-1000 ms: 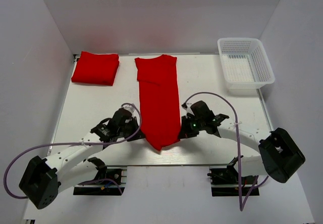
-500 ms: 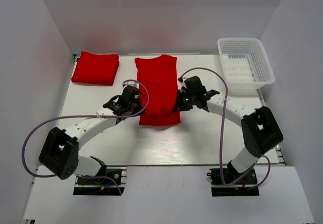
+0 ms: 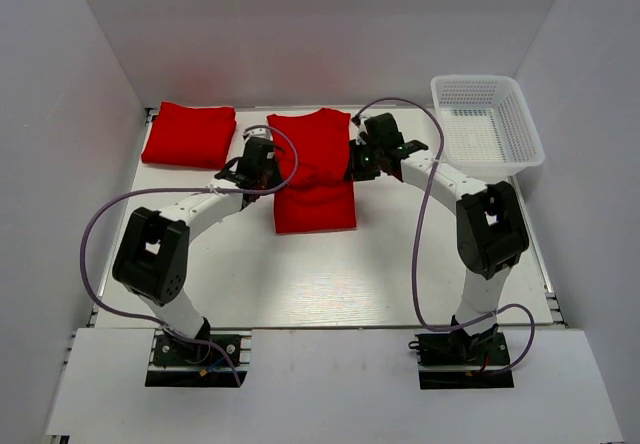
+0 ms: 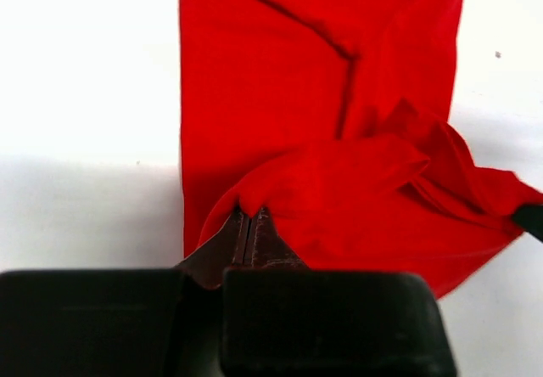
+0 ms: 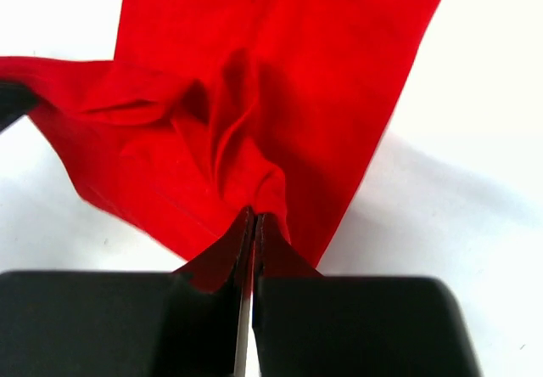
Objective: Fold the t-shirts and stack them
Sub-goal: Fold the folded rectangular tshirt in 1/3 of the way, then grab one side of the 2/3 rectangular tshirt with both arms
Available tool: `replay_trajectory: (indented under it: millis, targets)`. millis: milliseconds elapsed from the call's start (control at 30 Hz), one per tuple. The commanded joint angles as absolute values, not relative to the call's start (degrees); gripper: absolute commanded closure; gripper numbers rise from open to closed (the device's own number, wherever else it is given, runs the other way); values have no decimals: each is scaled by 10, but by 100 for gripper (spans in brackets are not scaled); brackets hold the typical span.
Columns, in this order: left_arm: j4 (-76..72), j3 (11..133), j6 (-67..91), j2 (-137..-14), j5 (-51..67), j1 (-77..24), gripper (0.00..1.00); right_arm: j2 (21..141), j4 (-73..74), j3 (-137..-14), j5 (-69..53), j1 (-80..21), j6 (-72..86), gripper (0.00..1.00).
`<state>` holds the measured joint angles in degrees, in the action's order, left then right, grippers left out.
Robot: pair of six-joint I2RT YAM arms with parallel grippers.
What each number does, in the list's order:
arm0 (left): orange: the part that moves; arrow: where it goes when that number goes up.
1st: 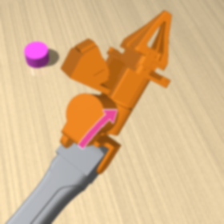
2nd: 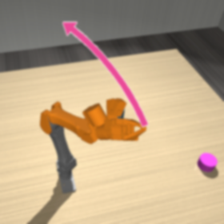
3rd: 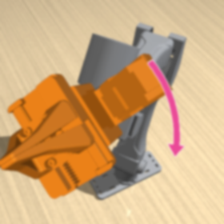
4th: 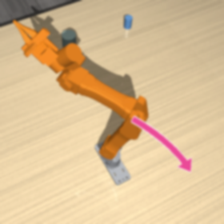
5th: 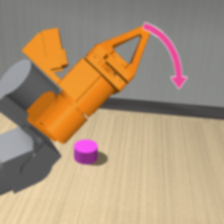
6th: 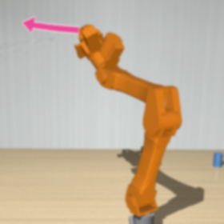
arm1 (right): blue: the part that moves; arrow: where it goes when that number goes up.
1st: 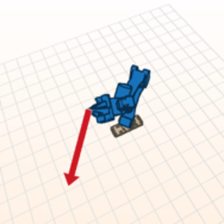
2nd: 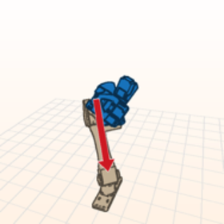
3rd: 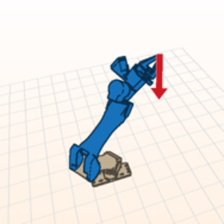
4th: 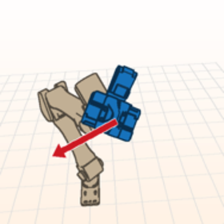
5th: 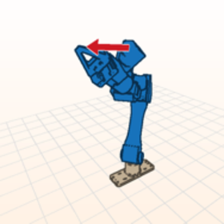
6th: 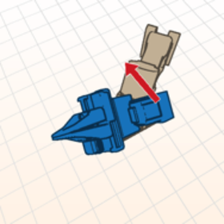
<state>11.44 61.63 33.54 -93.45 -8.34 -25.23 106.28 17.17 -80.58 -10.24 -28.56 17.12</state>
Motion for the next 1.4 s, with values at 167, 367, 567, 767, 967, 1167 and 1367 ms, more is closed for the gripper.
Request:
replay_trajectory:
  millis: [167, 367, 567, 767, 967, 1167, 1367]
  targets:
    - [59, 661, 302, -963, -69, -226, 100, 1107, 173, -873, -127, -268, 135, 100]
    - [54, 678, 291, -990, -48, -214, 100, 1124, 157, -885, -136, -256, 132, 100]
    - [54, 706, 285, -1029, -33, -209, 100, 1148, 149, -903, -142, -246, 134, 100]
    - [67, 725, 285, -1059, -46, -204, 100, 1179, 138, -920, -153, -240, 131, 99]
    - [136, 791, 291, -1078, -79, -193, 0, 1216, 168, -999, -145, -228, 113, 10]
    - [131, 737, 286, -1007, -61, -192, 0, 1147, 157, -924, -155, -228, 107, 10]
    - [145, 636, 286, -927, -5, -207, 0, 1045, 120, -771, -205, -232, 127, 10]
